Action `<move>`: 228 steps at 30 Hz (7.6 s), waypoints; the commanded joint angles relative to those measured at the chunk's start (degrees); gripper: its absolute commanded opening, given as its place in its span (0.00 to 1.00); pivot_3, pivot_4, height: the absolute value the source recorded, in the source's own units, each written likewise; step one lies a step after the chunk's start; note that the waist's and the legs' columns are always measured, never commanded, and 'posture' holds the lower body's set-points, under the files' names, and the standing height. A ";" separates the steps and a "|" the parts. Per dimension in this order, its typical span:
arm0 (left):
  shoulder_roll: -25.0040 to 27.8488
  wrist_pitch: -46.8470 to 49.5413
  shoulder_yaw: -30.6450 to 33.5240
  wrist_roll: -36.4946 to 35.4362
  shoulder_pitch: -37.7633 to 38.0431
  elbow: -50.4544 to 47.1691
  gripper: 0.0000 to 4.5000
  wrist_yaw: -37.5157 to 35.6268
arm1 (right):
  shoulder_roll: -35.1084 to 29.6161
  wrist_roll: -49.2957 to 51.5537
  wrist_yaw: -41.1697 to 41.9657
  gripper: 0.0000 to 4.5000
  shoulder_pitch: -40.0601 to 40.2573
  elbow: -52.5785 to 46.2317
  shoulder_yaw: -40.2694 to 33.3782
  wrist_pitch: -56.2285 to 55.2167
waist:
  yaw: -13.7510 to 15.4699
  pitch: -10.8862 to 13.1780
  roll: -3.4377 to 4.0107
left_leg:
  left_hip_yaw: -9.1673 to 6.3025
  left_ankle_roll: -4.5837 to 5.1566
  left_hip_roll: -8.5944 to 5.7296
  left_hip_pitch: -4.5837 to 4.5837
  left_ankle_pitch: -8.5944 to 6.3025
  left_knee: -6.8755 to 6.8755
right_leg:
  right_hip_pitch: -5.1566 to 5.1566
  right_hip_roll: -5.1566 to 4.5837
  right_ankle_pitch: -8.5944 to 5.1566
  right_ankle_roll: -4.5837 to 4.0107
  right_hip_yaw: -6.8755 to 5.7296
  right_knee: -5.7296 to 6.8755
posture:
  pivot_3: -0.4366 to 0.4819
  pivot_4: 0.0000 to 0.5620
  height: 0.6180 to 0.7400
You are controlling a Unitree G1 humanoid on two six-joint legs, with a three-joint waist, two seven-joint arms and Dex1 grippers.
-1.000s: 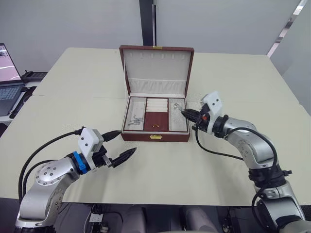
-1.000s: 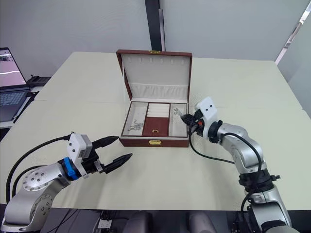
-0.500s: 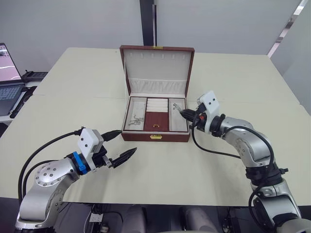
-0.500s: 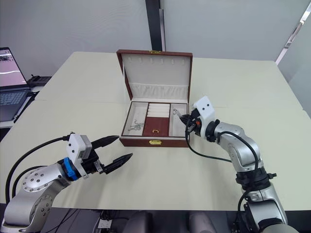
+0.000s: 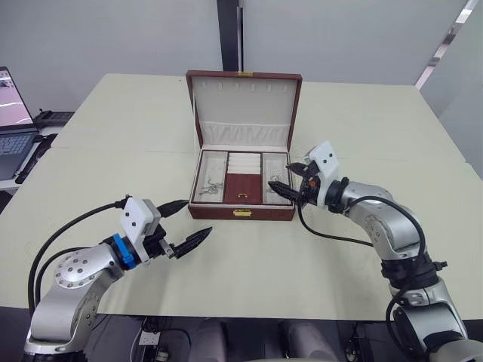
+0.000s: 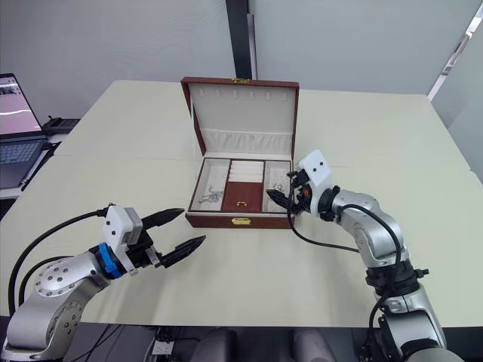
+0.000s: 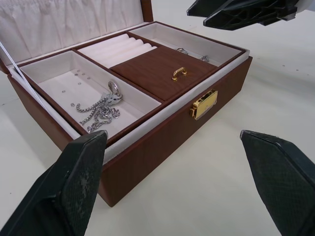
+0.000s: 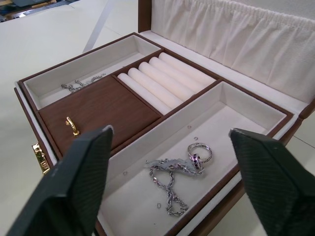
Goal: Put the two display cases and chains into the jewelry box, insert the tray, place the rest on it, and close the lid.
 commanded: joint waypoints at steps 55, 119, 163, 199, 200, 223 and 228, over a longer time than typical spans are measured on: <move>-7.83 -8.88 -6.87 15.29 -40.92 53.28 0.00 -0.76 | -0.54 -13.69 10.48 0.00 -10.61 44.95 -3.66 -36.82 | 0.03 0.09 0.04 | 0.10 -0.03 -0.01 -0.02 0.01 -0.01 | -0.04 -0.02 0.00 -0.05 -0.01 0.02 | 0.48 0.27 1.00; -3.52 7.32 3.17 2.55 -6.91 10.45 0.00 -4.55 | -8.64 -0.96 18.21 0.00 20.38 -5.37 -5.51 -9.27 | 0.14 0.09 0.02 | -0.02 -0.01 -0.02 -0.01 -0.01 -0.01 | 0.02 0.01 -0.03 -0.04 -0.03 -0.02 | 0.48 0.27 1.00; -20.33 -21.11 15.38 -10.33 40.37 -29.05 0.00 2.27 | -2.16 -11.18 18.89 0.00 -36.41 78.15 -10.96 -52.53 | -3.50 0.18 0.08 | 0.25 0.02 -0.01 0.13 -0.02 -0.02 | 0.06 -0.02 -0.02 -0.04 0.28 -0.13 | 0.48 0.27 1.00; -14.87 -16.87 14.04 -11.32 39.62 -26.57 0.00 8.10 | -4.70 -7.60 49.62 0.00 -22.71 49.87 -7.56 -33.76 | -4.27 0.28 0.23 | 0.16 0.05 0.00 0.12 -0.04 -0.02 | 0.07 0.00 -0.04 -0.07 0.20 -0.07 | 0.48 0.27 1.00; -13.64 -15.49 14.88 -11.57 38.03 -25.87 0.00 9.39 | -5.04 -7.60 48.22 0.00 -22.04 48.95 -7.86 -34.01 | -4.15 0.28 0.23 | 0.16 0.05 0.00 0.12 -0.04 -0.02 | 0.07 0.00 -0.04 -0.07 0.19 -0.07 | 0.48 0.27 1.00; 5.09 -4.92 12.32 -1.71 -5.39 27.16 1.00 3.74 | -15.81 -2.61 27.69 0.99 11.39 25.26 -18.61 -32.82 | -2.80 0.31 0.32 | 0.03 0.03 -0.01 0.11 -0.02 -0.03 | 0.05 0.04 -0.03 -0.05 0.02 0.05 | 0.48 0.27 1.00; 5.18 -6.56 11.80 -0.55 -7.56 31.68 1.00 -1.40 | -17.27 -1.82 26.45 0.99 13.47 25.58 -19.50 -33.32 | -2.75 0.31 0.32 | 0.13 0.02 -0.03 0.10 -0.02 0.00 | 0.07 -0.02 -0.01 -0.01 0.09 0.03 | 0.48 0.27 1.00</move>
